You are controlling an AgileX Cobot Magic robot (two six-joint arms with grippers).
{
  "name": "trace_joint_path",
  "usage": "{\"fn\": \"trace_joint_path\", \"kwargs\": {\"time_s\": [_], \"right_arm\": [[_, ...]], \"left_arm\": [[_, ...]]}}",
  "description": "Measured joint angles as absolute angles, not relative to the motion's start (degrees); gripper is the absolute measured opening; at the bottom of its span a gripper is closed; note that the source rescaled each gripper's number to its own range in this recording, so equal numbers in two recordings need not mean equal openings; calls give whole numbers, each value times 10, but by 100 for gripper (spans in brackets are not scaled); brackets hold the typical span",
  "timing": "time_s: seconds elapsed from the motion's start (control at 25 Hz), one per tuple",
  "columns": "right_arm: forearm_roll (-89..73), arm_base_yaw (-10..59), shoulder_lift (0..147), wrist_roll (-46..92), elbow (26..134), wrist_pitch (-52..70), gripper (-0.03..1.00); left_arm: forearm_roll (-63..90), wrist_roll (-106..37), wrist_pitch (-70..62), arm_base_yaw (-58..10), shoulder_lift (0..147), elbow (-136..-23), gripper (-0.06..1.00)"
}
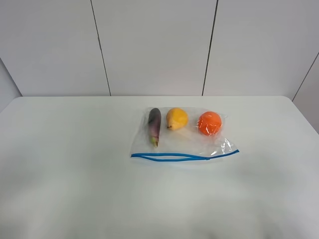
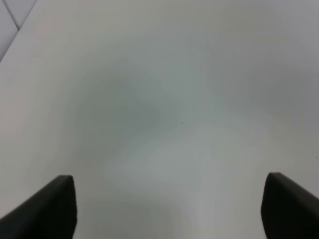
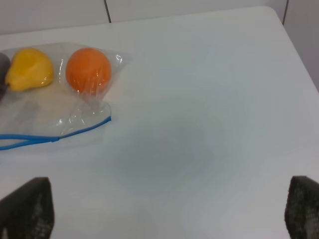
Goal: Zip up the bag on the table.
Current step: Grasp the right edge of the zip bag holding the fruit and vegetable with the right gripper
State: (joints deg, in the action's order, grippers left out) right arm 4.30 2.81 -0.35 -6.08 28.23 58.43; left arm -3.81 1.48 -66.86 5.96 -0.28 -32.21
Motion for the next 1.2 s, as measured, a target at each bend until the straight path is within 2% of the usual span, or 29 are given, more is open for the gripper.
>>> {"fn": "trace_joint_path", "kwargs": {"time_s": [0.92,1.2], "right_arm": [[41,28,-3,-60,283,582,100],[40,28,-3,-58,296,533,100]], "left_arm": [[-38,15,-669,60,-3,-322,100],[-38,15,-669,60,-3,-322,100]]}}
